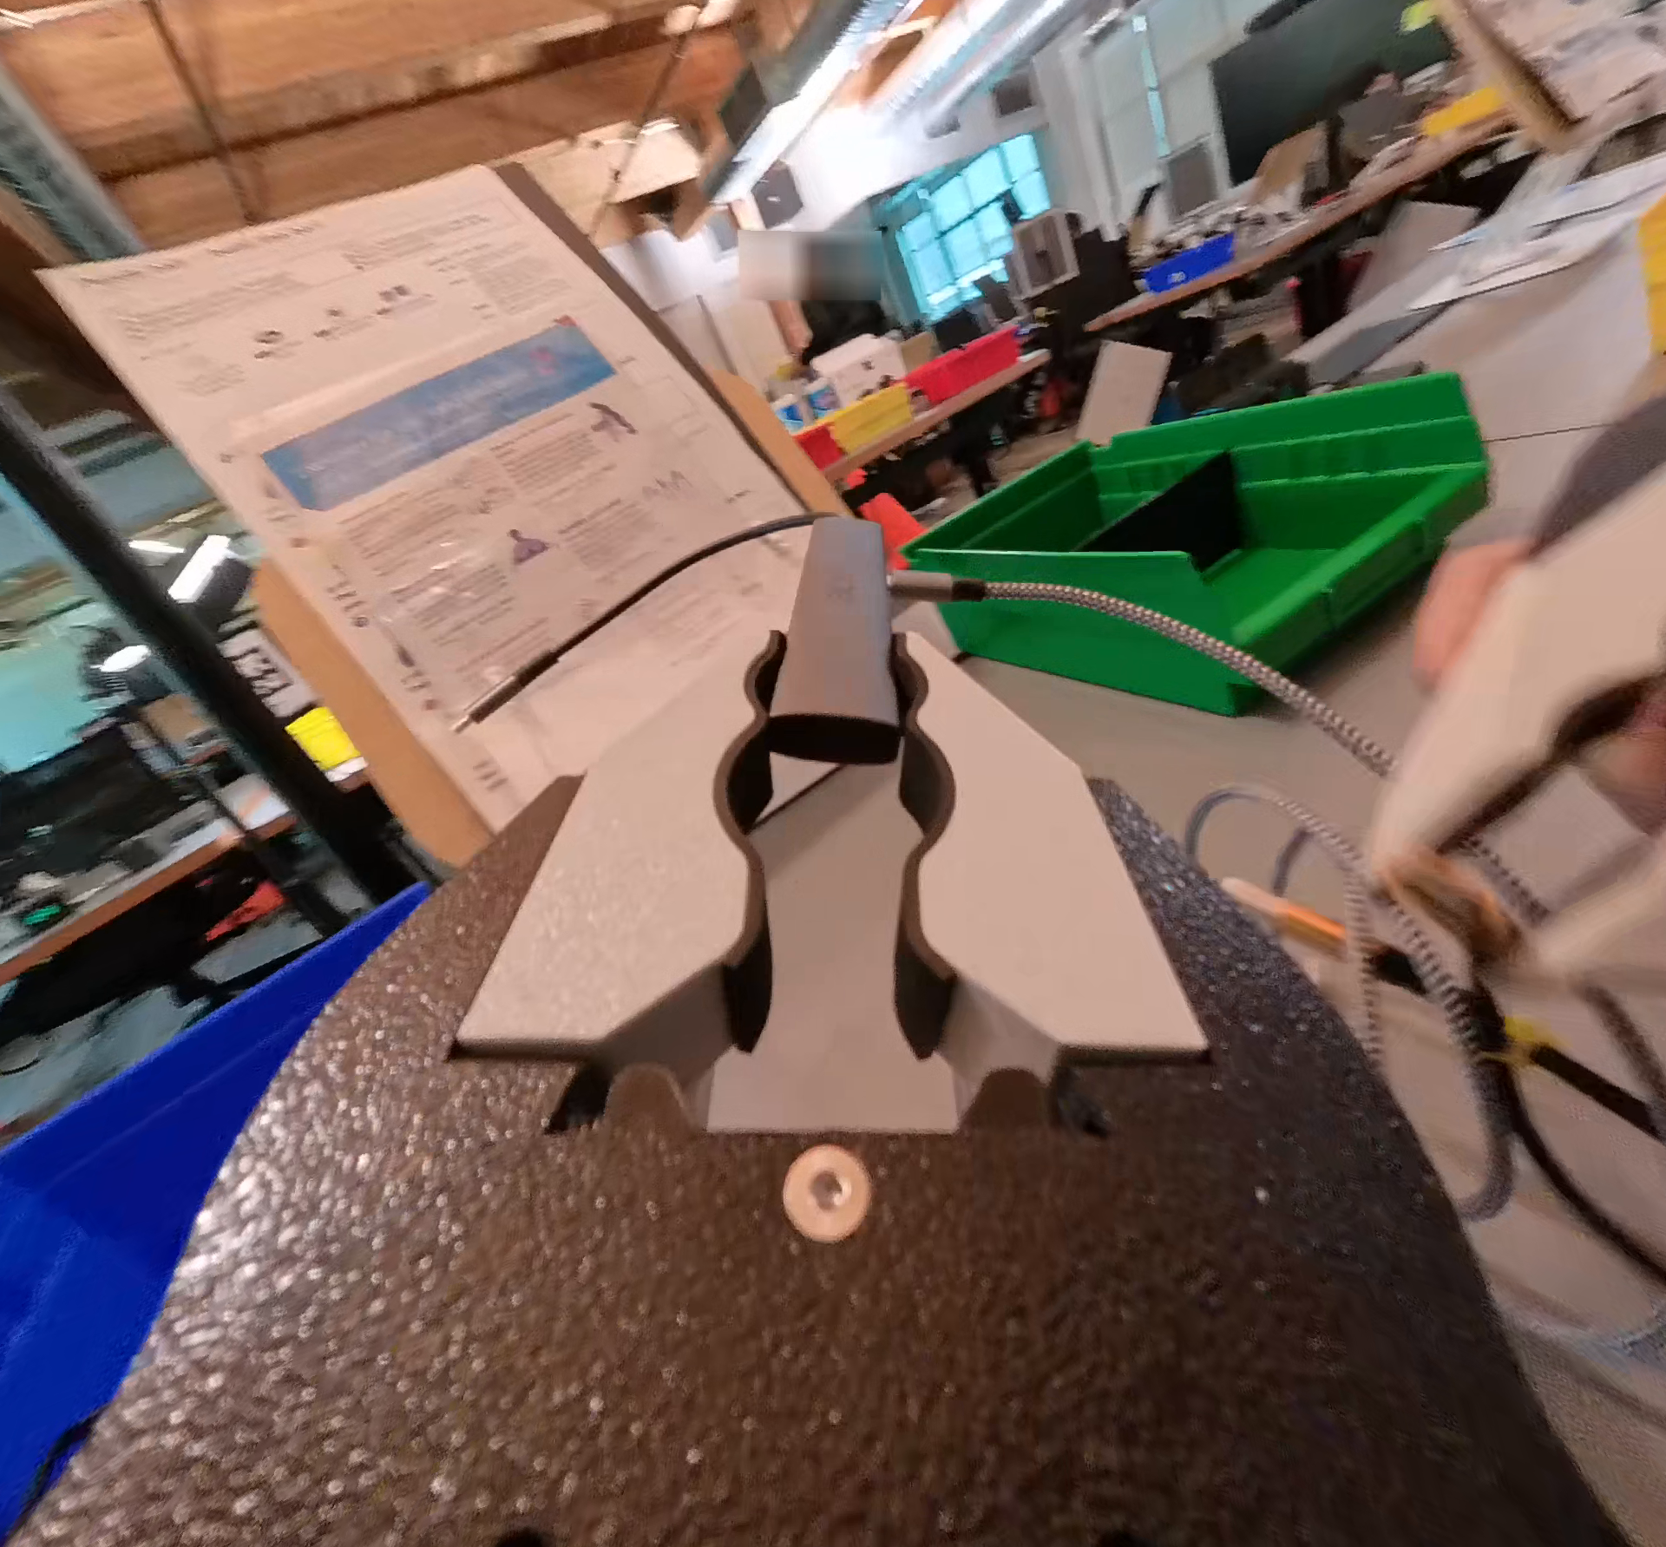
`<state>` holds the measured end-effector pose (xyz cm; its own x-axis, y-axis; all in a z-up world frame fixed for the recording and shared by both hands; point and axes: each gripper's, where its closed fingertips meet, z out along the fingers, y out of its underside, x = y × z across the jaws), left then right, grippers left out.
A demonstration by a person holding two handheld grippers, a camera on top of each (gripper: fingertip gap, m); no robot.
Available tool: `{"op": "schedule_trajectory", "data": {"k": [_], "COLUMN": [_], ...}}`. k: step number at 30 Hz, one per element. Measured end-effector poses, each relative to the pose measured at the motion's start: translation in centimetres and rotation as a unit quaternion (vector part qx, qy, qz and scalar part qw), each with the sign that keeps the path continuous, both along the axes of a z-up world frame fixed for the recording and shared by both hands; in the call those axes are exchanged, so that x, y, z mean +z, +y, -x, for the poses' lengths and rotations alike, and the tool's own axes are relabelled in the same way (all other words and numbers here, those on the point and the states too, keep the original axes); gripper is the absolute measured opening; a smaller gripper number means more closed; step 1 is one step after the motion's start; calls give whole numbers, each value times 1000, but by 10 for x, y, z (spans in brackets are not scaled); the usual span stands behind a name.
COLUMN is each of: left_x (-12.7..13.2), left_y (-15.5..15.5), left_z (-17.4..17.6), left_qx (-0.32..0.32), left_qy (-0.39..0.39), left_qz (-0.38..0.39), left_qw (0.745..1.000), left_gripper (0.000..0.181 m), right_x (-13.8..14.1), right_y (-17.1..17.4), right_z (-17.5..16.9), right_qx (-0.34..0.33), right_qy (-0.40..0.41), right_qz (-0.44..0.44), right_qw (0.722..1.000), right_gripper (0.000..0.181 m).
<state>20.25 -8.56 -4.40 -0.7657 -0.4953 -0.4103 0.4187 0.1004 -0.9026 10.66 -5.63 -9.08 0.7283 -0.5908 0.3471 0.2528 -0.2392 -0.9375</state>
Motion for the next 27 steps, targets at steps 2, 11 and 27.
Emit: {"op": "schedule_trajectory", "data": {"k": [2,11,27], "left_x": [-3,-40,-41], "left_y": [-7,-33,-20], "left_z": [8,25,3], "left_qx": [-37,-143,-120], "left_qy": [24,161,229], "left_qz": [2,-42,11], "left_qw": [999,976,966], "left_gripper": [21,21,21], "right_x": [12,15,37], "right_y": [-14,-16,-40], "right_z": [-5,-14,7], "right_qx": [-14,-24,25], "right_qy": [2,-14,-19], "right_qz": [-49,12,19], "right_qw": [999,1000,999], "right_gripper": [10,11,10]}}
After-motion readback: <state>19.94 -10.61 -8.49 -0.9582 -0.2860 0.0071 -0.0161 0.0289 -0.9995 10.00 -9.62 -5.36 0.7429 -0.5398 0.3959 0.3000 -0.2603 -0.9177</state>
